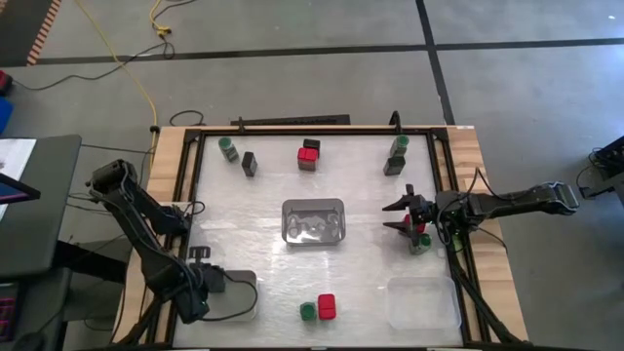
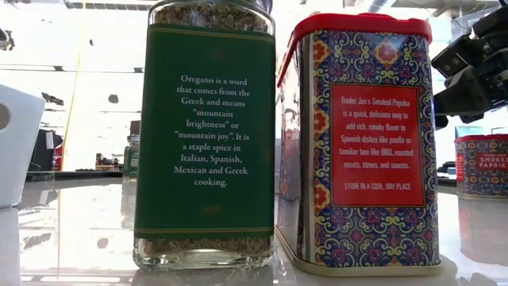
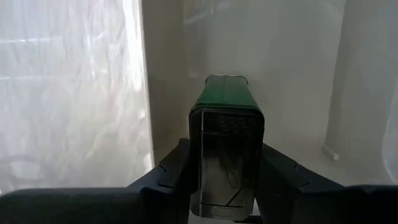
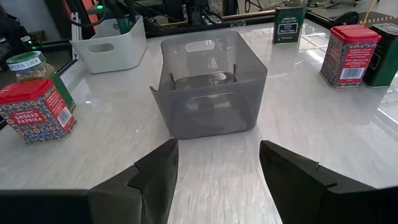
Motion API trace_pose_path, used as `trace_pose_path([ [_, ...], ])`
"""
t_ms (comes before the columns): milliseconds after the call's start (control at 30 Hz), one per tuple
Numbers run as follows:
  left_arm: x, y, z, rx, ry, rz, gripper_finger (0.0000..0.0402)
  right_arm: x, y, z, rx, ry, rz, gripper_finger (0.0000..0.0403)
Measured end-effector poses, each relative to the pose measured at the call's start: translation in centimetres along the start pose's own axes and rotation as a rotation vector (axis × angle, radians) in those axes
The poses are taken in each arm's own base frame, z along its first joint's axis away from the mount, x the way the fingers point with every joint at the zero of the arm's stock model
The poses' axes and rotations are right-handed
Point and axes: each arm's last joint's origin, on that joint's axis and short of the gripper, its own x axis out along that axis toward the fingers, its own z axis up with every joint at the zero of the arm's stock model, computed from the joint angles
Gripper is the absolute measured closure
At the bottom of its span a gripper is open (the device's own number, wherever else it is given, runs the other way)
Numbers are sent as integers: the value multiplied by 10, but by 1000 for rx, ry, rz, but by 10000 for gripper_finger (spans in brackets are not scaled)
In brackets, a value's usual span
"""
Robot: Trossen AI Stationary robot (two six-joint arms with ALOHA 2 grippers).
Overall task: Sort spices by type
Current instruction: Put the bottom left black seasoning can into the grey bin
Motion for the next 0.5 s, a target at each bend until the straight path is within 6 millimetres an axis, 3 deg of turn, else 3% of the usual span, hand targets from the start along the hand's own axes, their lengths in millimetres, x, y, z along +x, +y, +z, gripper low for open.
trace_pose_path([
  [500, 4, -2, 1, -35, -7, -35, 278, 0, 0, 0, 0, 0, 0, 148],
])
